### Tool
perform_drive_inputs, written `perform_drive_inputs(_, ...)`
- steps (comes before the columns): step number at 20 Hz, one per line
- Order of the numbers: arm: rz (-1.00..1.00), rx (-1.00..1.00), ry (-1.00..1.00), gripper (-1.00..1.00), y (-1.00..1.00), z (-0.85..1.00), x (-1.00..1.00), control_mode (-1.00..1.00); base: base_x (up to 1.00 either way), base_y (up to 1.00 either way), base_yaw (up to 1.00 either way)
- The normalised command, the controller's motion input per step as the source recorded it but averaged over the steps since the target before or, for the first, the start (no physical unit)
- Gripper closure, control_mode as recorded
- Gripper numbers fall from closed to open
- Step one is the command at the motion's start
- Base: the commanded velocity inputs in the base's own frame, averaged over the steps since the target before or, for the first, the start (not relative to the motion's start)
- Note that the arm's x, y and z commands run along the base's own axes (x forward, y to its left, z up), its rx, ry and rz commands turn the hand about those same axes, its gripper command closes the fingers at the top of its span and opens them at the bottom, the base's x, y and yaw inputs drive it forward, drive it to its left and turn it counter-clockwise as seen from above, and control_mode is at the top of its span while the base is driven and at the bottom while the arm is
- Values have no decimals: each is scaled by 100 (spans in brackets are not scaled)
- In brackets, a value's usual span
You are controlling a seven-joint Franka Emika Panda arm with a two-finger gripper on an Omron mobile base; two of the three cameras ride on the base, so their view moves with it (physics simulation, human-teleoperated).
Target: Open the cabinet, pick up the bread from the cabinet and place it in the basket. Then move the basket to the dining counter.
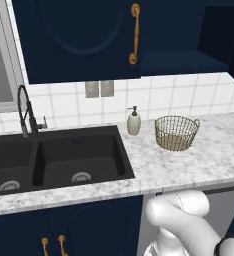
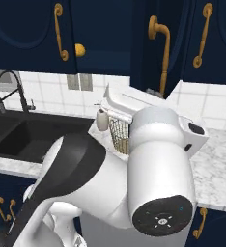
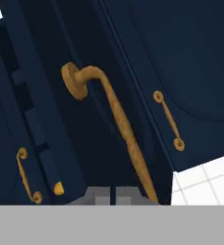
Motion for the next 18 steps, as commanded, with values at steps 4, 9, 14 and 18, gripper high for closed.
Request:
perform_drive_inputs(4,-6,0,-45,100,100,-23,-72,-100,0,0,0)
perform_drive_inputs(9,-10,0,-59,100,100,-7,-24,-100,0,0,0)
perform_drive_inputs(14,-15,-3,-54,100,100,0,-1,-100,0,0,0)
perform_drive_inputs(18,-14,-12,-44,100,100,0,0,-100,0,0,0)
